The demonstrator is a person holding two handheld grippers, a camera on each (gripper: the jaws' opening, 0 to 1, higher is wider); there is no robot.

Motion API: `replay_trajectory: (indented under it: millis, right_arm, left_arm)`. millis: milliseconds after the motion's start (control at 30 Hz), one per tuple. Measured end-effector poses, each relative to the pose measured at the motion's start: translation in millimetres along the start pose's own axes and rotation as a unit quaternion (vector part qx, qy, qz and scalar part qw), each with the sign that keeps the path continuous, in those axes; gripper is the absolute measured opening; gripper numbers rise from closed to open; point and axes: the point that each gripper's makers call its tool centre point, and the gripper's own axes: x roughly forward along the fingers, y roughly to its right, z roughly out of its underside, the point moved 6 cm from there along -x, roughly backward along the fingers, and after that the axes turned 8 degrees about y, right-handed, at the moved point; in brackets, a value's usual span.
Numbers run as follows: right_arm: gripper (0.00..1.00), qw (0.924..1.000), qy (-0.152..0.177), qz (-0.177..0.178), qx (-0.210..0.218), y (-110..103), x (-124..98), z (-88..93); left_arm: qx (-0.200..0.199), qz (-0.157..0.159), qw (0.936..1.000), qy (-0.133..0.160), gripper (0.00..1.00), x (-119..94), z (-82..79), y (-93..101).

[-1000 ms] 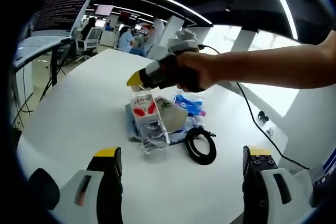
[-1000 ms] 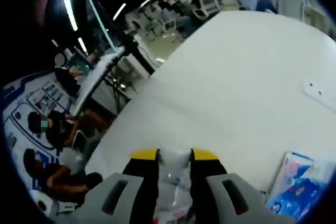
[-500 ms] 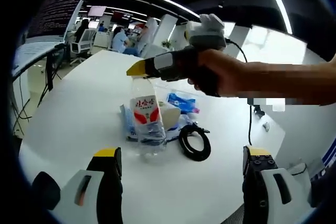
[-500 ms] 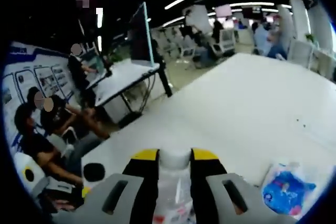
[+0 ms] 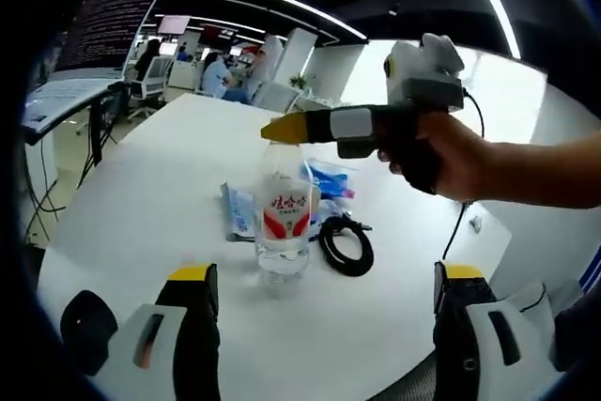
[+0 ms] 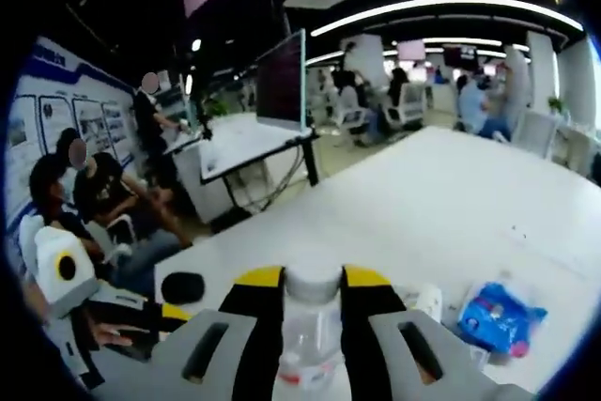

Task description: Arrange the tabletop items into an orderly group along one side of the table until the central work area is clear of visible clutter.

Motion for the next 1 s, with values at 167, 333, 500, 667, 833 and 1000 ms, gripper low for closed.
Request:
replay_trajectory:
  millis: [167, 333, 500, 667, 833, 1000]
  right_arm:
    - [0.18, 0.9995, 0.010, -0.005, -0.031, -13.3, -13.0, 5.1]
    - [0.19, 0.9993, 0.010, -0.001, -0.037, -19.0, -25.5, 9.3]
    - [0.19, 0.9996, 0.011, 0.009, -0.023, -20.4, -35.0, 13.6]
    - [0.20, 0.9998, 0.010, 0.012, -0.009, -22.6, -38.3, 16.1]
    - [0.20, 0.9999, 0.007, 0.011, 0.002, -27.5, -39.8, 19.4]
    - [0.21, 0.9999, 0.006, 0.012, -0.002, -33.5, -43.2, 24.4]
  left_arm:
    - [0.008, 0.000, 1.0000, 0.004, 0.94, -8.4, -0.4, 4.6]
    - [0.034, 0.006, 0.9994, 0.008, 0.94, -9.6, -1.8, 9.2]
    - [0.040, 0.009, 0.9991, 0.010, 0.94, -8.8, -1.8, 9.4]
    - [0.042, 0.014, 0.9988, 0.018, 0.93, -10.0, -3.8, 10.7]
    - [0.033, 0.012, 0.9991, 0.024, 0.93, -11.3, -4.8, 8.9]
    - [0.055, 0.016, 0.9982, 0.018, 0.92, -10.9, -3.4, 12.7]
